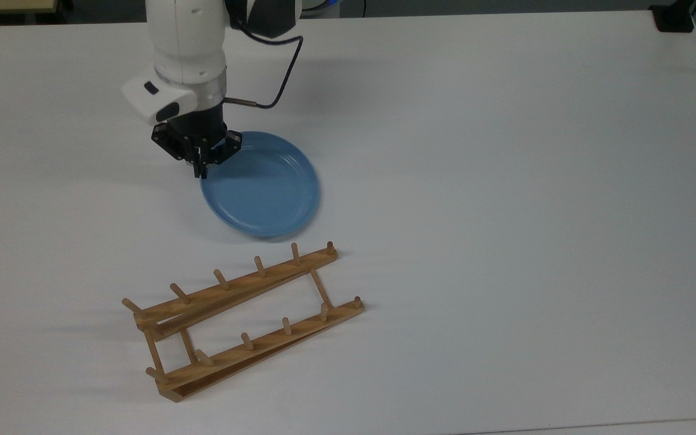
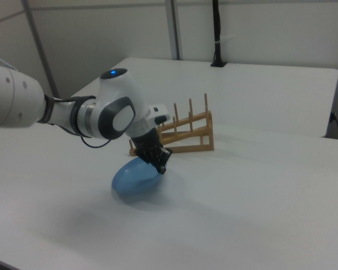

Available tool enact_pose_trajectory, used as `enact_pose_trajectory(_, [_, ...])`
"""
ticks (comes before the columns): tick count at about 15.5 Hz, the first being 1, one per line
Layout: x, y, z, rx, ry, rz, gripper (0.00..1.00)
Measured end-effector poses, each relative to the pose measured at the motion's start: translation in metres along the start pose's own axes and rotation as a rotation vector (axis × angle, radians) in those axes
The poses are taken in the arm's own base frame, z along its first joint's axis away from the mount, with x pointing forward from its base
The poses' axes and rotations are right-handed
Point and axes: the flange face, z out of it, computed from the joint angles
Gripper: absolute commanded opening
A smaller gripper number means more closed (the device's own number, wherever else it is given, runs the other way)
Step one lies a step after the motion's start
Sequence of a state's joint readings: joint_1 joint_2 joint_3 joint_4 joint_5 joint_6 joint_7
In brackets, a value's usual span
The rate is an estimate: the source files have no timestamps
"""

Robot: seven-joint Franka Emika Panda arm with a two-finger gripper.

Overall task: Place plate in plate rack
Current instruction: 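Close the gripper on the plate rim and tilt the plate up, then lift the plate upright and carry it over the wooden rack pegs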

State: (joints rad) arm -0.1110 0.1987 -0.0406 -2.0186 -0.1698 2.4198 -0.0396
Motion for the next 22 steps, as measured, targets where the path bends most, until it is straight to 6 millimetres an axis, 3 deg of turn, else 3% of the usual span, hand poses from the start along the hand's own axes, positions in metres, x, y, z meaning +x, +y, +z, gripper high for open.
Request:
enact_pose_trajectory(7, [0.004, -0.002, -0.072, -0.013, 0.091, -0.085, 0.00])
enact_pose_trajectory(14, [0.013, -0.002, -0.181, -0.036, 0.233, -0.071, 0.00])
enact_pose_trajectory(17, [0.020, -0.007, -0.200, -0.062, 0.283, -0.015, 0.00])
enact_pose_trajectory(22, [0.033, -0.040, -0.208, -0.249, 0.429, 0.064, 0.00])
